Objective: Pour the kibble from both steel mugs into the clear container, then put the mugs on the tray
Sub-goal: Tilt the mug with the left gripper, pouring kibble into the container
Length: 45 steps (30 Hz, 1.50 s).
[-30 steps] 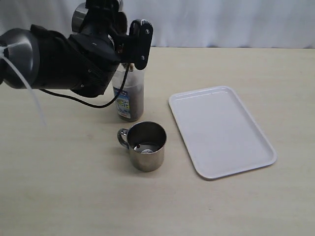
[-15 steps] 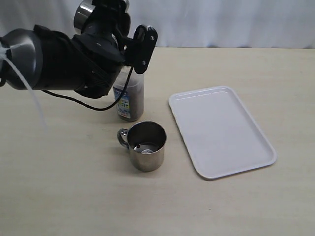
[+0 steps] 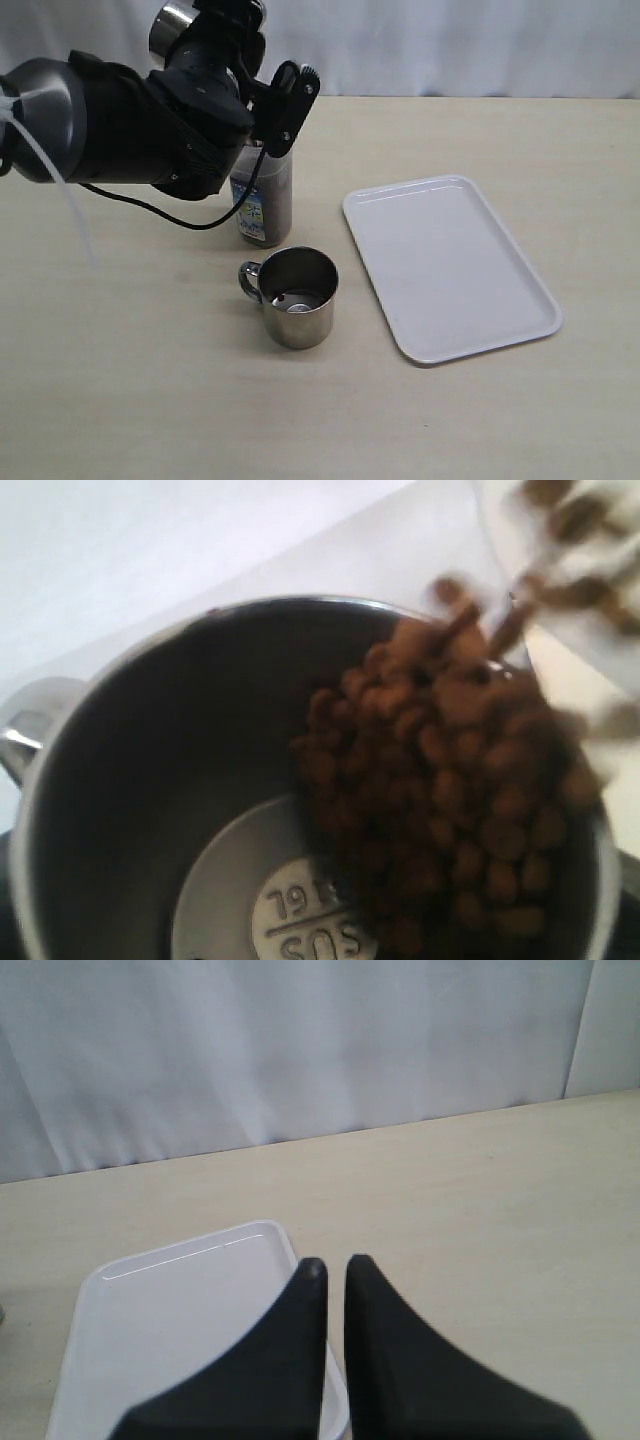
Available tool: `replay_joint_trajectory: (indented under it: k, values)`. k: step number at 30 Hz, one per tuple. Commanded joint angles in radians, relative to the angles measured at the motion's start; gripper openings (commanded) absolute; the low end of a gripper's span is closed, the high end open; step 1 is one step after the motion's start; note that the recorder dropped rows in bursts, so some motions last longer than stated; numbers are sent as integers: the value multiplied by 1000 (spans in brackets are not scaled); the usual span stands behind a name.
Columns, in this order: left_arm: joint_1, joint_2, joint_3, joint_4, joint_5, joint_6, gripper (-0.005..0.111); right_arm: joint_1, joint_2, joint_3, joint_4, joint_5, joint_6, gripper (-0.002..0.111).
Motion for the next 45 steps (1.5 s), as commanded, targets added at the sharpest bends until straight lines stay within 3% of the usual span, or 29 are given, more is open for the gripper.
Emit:
replay_joint_trajectory:
  k: [1,8,17,36,45]
  values:
    - [-5,-8,-10,21,34,17,0,3,-3,1,1,-2,-3,5]
    - [-46,-8,-25,21,61,126,0,3,-3,1,1,-2,-3,5]
    - [-49,-8,-31,21,68,324,0,3,-3,1,1,-2,-3,5]
    - [-49,-8,-31,21,79,521,0,3,-3,1,1,-2,-3,5]
    - [-102,-8,-47,21,143,576,0,3,-3,1,1,-2,-3,5]
